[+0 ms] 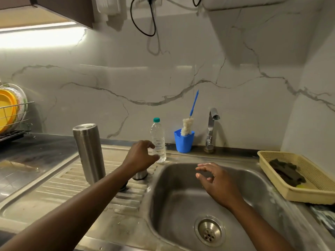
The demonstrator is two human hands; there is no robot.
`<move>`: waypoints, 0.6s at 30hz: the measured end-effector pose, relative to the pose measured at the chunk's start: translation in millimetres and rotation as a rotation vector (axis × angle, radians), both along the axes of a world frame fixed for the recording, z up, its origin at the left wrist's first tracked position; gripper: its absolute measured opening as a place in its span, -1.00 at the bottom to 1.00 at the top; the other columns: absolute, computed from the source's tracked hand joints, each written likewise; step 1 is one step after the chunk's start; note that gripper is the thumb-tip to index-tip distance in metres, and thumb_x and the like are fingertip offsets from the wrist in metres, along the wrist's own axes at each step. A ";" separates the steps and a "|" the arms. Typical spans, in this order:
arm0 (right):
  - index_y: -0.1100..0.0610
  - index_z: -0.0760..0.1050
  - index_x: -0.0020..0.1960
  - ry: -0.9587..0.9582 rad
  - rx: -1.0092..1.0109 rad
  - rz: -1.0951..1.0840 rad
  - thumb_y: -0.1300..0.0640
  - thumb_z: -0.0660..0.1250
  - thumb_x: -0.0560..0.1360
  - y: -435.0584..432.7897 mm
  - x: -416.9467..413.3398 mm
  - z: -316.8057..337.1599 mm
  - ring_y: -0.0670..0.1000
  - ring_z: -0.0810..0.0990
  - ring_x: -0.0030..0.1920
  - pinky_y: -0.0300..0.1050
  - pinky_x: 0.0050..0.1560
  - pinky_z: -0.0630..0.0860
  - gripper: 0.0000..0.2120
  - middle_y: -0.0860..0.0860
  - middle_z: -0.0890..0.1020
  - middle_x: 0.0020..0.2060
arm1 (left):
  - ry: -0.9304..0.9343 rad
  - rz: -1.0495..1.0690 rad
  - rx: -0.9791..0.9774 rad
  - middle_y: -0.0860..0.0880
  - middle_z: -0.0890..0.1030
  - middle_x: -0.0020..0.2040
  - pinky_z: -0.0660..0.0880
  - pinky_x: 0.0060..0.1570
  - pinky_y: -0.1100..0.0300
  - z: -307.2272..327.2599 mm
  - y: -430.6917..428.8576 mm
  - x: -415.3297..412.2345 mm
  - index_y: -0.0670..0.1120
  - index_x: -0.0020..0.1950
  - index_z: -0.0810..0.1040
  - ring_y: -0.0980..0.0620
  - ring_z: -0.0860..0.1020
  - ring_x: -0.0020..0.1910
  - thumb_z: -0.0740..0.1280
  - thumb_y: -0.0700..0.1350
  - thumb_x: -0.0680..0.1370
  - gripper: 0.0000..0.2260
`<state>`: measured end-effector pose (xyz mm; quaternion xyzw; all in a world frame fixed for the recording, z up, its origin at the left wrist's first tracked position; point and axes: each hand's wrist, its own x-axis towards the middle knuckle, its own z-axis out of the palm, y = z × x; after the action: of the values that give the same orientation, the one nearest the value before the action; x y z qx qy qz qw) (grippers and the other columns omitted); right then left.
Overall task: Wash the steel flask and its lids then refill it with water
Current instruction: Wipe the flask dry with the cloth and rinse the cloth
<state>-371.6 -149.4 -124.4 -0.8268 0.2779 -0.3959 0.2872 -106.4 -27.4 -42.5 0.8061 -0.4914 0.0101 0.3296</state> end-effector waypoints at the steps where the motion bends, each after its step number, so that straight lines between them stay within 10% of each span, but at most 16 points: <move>1: -0.06 0.68 0.17 -0.029 -0.014 -0.013 0.09 0.46 0.57 3.7 -0.8 9.7 -0.30 0.60 0.13 -0.44 0.00 0.54 -0.81 -0.21 0.65 0.14 | 0.003 -0.024 -0.044 0.00 0.64 0.31 0.45 0.14 0.18 3.3 1.5 -10.2 -0.03 0.33 0.62 0.03 0.58 0.24 0.55 0.06 0.51 -0.57; 9: -0.02 0.69 0.16 0.043 -0.117 -0.229 0.08 0.47 0.55 -16.2 -50.7 96.0 -0.24 0.64 -0.03 -0.37 0.01 0.53 -0.82 -0.15 0.70 -0.04 | 0.092 -0.293 -0.128 0.12 0.70 0.11 0.53 0.01 0.27 -1.2 4.6 -86.5 0.05 0.20 0.69 0.19 0.64 0.05 0.53 0.09 0.52 -0.71; 15: 0.11 0.70 0.14 0.396 -0.083 -0.524 0.22 0.43 0.50 -91.9 -122.3 112.2 0.03 0.68 0.05 -0.08 0.16 0.60 -0.76 0.04 0.73 0.06 | 0.161 -0.340 -0.111 0.21 0.69 -0.06 0.55 0.00 0.28 -22.3 6.7 -111.8 0.07 0.13 0.71 0.28 0.63 -0.05 0.54 0.10 0.51 -0.76; 18: 0.13 0.66 -0.01 0.593 0.020 -0.695 0.14 0.49 0.41 -113.5 -150.5 104.2 0.05 0.65 -0.13 -0.03 -0.07 0.66 -0.83 0.05 0.70 -0.10 | 0.177 -0.342 -0.110 0.21 0.69 -0.09 0.57 -0.08 0.30 -28.8 10.6 -116.8 0.08 0.10 0.71 0.27 0.65 -0.11 0.55 0.08 0.50 -0.79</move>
<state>-522.2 -262.9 -20.2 -0.7592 0.6129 -0.2122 0.0532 -223.2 -16.9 -71.3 0.6894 -0.5890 -0.0900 0.4119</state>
